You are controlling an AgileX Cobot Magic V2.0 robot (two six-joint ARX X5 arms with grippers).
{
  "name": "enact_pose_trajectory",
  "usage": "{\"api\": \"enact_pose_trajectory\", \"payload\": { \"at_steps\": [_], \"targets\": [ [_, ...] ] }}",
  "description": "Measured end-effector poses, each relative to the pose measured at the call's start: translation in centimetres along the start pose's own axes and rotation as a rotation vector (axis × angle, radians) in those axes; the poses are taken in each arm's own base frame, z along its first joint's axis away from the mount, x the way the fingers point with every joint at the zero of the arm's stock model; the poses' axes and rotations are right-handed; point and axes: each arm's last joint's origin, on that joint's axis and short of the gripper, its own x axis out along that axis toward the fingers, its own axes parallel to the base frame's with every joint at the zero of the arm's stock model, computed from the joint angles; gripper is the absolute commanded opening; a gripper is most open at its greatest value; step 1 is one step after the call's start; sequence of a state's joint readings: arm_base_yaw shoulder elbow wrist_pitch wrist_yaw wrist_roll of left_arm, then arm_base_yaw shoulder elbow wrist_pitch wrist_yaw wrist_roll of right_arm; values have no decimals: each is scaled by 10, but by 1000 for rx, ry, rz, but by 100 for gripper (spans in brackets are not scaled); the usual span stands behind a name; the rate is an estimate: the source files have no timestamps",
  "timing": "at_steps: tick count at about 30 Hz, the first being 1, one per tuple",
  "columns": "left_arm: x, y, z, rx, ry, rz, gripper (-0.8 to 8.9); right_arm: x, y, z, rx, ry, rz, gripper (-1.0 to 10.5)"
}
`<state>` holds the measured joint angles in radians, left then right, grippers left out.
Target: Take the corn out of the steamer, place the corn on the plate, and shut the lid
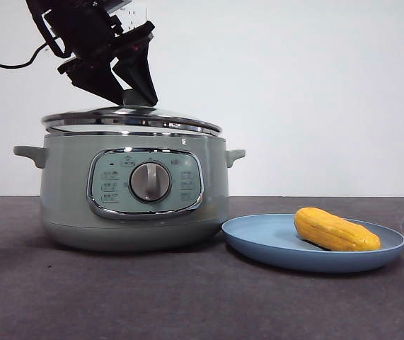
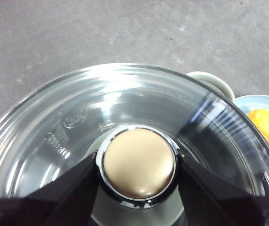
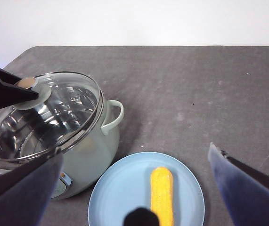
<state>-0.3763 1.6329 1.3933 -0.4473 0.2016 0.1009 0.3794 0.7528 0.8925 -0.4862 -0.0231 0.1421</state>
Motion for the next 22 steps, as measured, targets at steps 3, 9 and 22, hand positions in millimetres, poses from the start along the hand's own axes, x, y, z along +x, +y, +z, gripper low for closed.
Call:
{"api": "enact_pose_trajectory", "payload": {
  "at_steps": [3,9,22],
  "targets": [
    [3,0,-1,8,8,-2,-8,0,0,0,0,0,0,536],
    [5,-5,-2,18,24,-2,-8,0,0,0,0,0,0,536],
    [6,-7,-3,9,60,11,13,0,0,0,-1,0,0,536]
  ]
}}
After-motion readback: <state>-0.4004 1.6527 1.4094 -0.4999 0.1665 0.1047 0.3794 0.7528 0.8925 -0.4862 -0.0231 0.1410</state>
